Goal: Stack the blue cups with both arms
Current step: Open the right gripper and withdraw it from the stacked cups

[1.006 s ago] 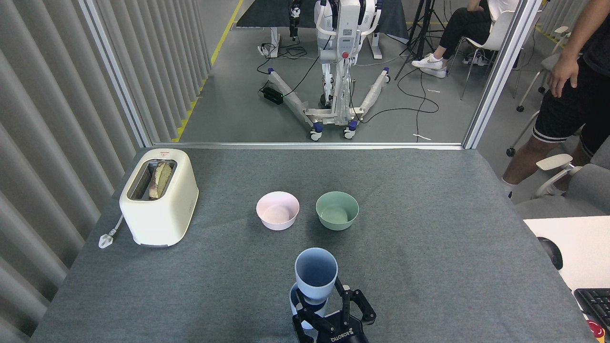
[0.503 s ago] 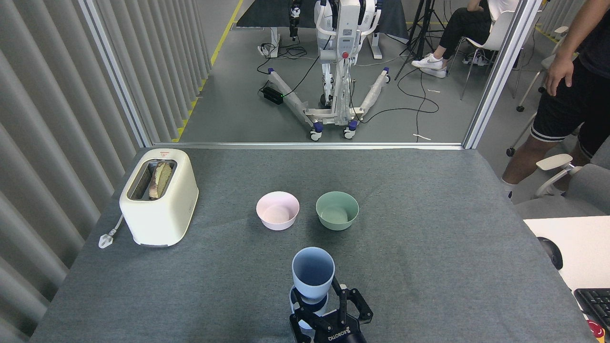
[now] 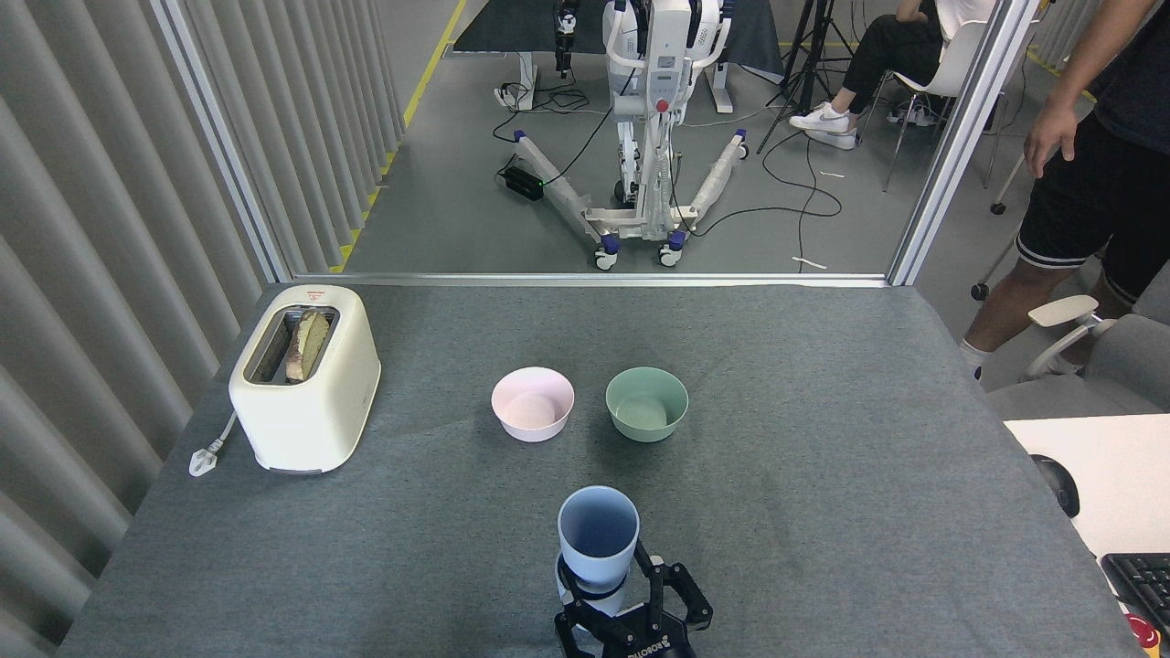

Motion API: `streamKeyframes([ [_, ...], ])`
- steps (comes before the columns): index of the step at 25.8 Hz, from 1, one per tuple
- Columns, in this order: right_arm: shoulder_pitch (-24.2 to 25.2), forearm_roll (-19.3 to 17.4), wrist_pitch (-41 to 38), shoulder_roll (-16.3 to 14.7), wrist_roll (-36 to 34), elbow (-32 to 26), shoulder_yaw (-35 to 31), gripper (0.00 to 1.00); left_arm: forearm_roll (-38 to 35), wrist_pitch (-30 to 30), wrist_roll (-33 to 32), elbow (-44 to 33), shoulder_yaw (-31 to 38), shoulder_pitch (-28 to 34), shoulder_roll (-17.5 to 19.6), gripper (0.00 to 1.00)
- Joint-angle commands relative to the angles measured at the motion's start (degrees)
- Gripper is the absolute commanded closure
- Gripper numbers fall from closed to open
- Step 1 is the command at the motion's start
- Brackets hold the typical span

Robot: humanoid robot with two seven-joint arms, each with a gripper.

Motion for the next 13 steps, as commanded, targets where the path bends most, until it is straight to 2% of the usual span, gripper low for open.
streamKeyframes([
  [1, 0.00, -0.14, 0.01, 0.00, 0.02, 0.45, -0.15, 0.00, 0.00, 0.01, 0.01, -0.02, 0.00, 0.00, -0.06, 0.00],
  [13, -0.17, -0.22, -0.69, 0.09, -0.33, -1.22, 0.11, 0.00, 0.00, 0.01, 0.01, -0.02, 0.00, 0.00, 0.03, 0.00],
])
